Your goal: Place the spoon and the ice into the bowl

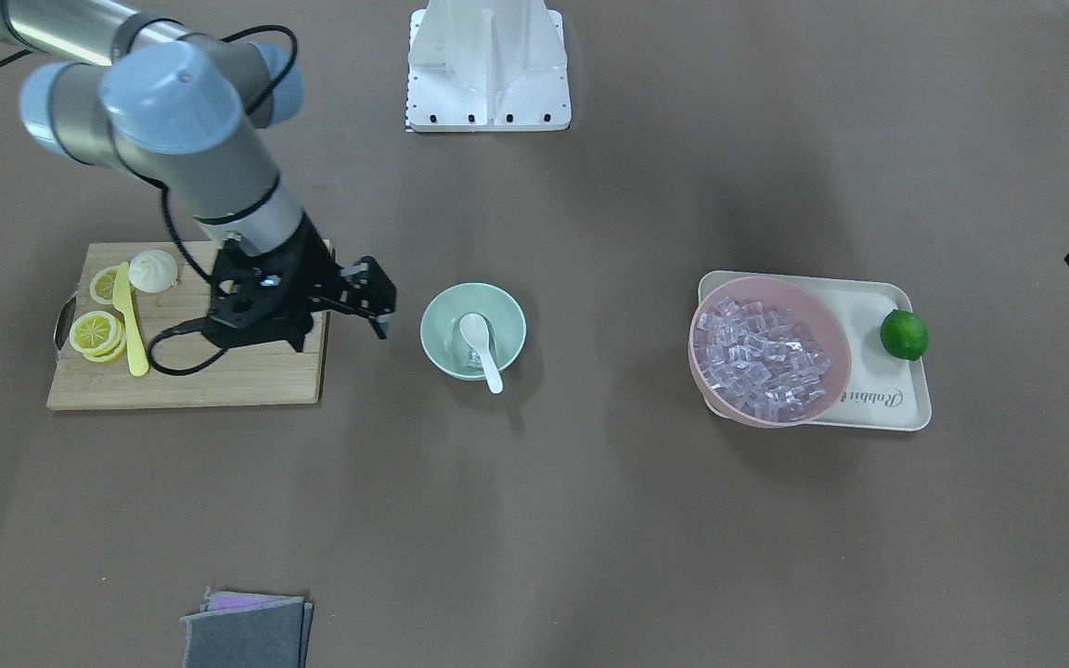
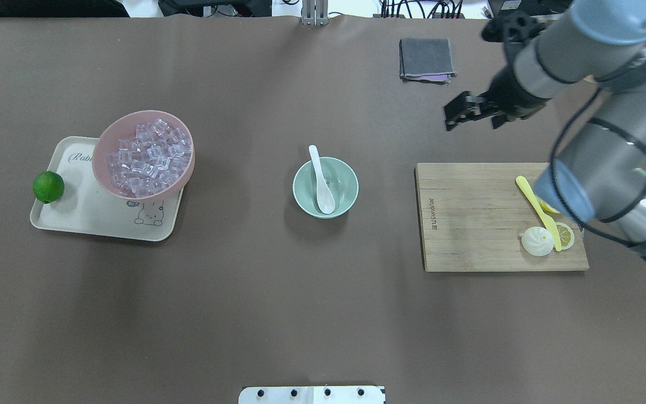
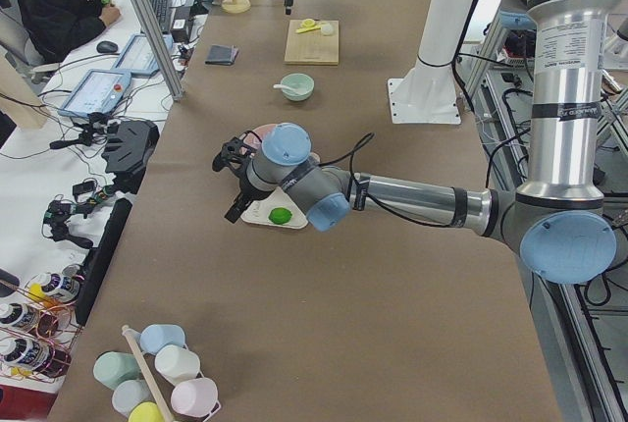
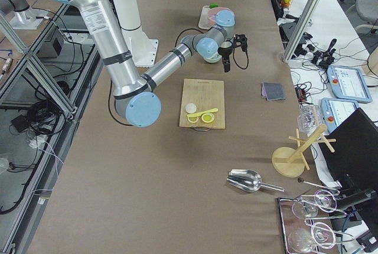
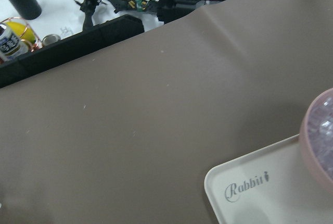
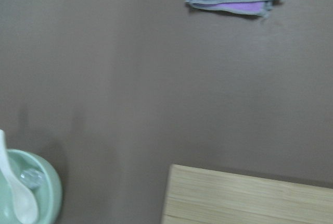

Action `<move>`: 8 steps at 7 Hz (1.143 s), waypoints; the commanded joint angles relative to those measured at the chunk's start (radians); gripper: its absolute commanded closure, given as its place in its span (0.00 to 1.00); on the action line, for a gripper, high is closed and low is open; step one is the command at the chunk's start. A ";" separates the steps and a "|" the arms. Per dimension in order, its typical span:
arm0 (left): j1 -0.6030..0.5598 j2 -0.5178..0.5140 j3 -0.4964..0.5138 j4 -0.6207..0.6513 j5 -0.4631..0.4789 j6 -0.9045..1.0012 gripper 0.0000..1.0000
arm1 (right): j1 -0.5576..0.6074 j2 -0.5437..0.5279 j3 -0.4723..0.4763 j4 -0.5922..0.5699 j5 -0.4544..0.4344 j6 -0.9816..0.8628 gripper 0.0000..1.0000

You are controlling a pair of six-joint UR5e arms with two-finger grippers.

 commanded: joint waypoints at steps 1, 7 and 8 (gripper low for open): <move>-0.012 0.060 0.032 0.004 0.008 0.004 0.02 | 0.113 -0.223 0.030 -0.001 -0.031 -0.199 0.00; -0.107 0.098 -0.094 0.420 0.025 0.042 0.02 | 0.472 -0.336 -0.206 0.005 0.209 -0.618 0.00; -0.108 0.105 -0.096 0.458 0.022 0.042 0.02 | 0.494 -0.339 -0.197 -0.063 0.217 -0.624 0.00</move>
